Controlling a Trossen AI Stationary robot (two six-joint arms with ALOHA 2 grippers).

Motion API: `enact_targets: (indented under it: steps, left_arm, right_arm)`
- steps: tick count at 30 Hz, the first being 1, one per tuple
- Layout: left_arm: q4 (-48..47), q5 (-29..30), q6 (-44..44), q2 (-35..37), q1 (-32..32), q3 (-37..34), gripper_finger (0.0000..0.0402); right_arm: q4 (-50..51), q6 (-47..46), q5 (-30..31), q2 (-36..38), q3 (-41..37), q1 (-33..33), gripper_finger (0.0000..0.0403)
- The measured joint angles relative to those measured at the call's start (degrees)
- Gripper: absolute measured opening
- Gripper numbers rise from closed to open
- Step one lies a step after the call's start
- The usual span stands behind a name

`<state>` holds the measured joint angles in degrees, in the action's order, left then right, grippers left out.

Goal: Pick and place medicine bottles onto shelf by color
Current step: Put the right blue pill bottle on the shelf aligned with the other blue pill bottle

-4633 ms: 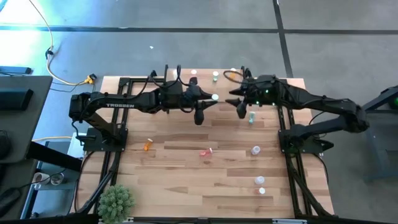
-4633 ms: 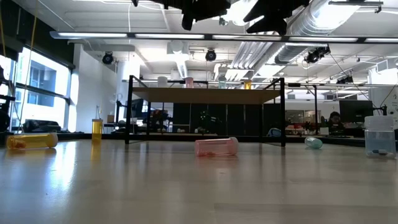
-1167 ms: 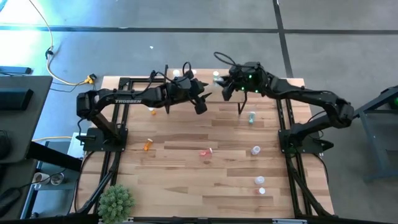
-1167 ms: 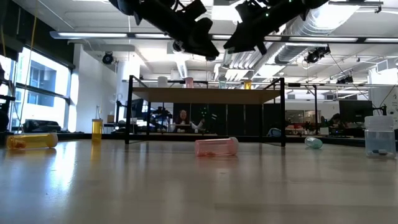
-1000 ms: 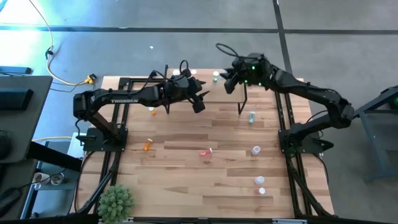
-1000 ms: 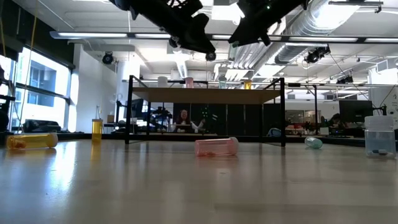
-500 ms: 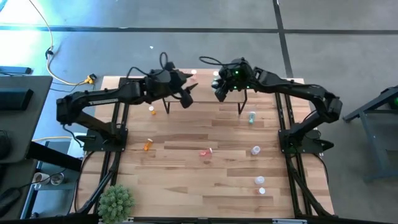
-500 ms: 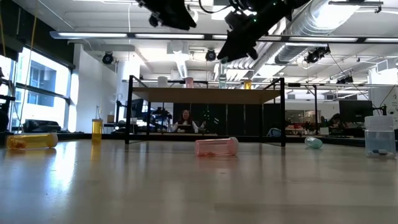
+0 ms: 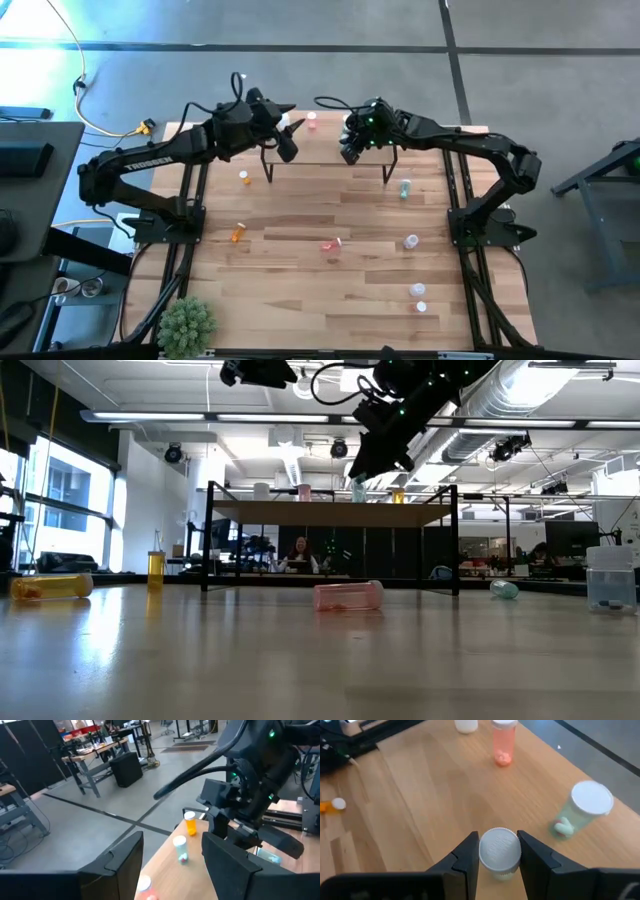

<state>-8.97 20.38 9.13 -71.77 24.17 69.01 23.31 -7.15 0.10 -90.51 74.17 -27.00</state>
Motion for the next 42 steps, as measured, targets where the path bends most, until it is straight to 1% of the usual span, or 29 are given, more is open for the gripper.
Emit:
enact_targets:
  steps: [9,16,24,42]
  left_arm:
    - [-1.2,-0.2,0.0,0.0,0.2,0.0,0.0193]
    - [-1.2,-0.2,0.0,-0.1,0.2,0.0,0.0191]
    - [-1.9,-0.2,0.0,-0.1,0.2,0.0,0.0192]
    - [-2.8,-0.2,0.1,-0.1,0.2,0.0,0.019]
  right_arm:
    - [0.0,0.2,0.5,0.0,0.0,0.0,0.0099]
    - [-1.0,3.0,0.8,0.0,0.0,0.0,0.0099]
    - [-1.7,3.7,1.3,-1.0,0.0,-0.7,0.0099]
    - [-1.7,3.1,1.2,-1.0,0.0,-0.7,0.0099]
